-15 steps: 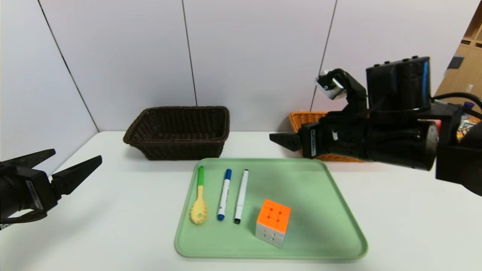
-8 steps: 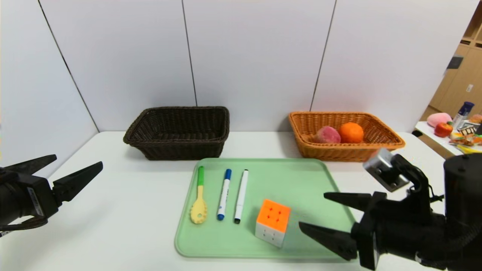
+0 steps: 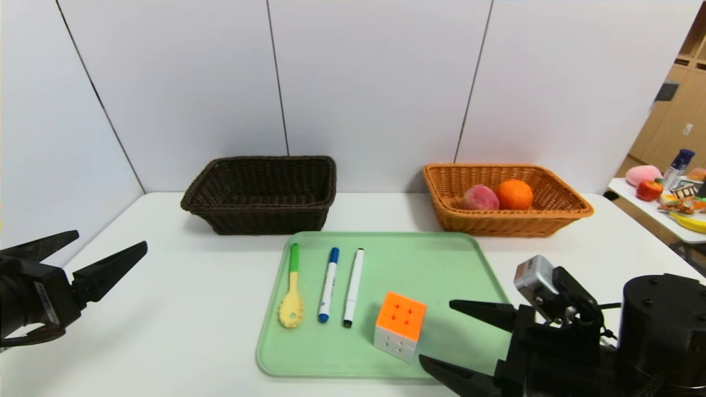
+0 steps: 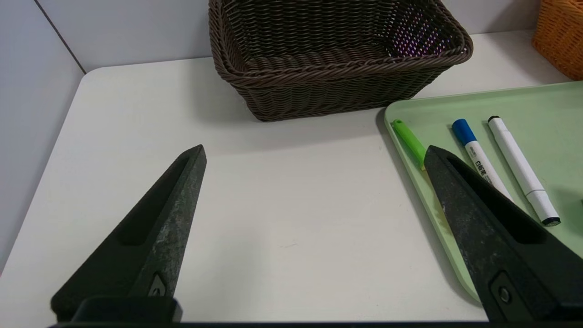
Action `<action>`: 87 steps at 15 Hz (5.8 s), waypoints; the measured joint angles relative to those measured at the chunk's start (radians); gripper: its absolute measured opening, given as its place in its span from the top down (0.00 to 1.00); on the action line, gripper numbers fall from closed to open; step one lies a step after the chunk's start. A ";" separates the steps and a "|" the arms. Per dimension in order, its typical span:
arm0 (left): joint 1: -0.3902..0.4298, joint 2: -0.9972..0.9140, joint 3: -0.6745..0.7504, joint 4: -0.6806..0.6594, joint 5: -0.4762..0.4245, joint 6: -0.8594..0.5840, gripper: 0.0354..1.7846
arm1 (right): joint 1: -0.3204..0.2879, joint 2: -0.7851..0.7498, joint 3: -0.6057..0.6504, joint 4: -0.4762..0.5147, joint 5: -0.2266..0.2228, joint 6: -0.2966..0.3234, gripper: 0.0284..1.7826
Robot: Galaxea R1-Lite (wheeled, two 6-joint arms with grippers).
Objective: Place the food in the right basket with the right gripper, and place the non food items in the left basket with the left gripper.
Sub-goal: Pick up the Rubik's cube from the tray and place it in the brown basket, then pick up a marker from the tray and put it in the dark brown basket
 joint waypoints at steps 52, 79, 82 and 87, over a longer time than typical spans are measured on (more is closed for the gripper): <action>-0.023 -0.072 0.073 0.000 -0.001 0.005 0.06 | 0.010 1.021 -1.758 0.435 -0.234 -0.152 0.30; -0.170 0.124 0.074 -0.302 -0.015 -0.021 0.06 | 0.034 0.253 -0.741 0.497 -0.566 0.011 0.05; -0.246 0.241 0.052 -0.429 0.023 -0.021 0.06 | 0.048 0.213 -0.648 0.440 -0.587 0.012 0.05; -0.428 0.414 -0.050 -0.448 0.172 -0.081 0.06 | 0.050 0.140 -0.524 0.418 -0.585 0.040 0.05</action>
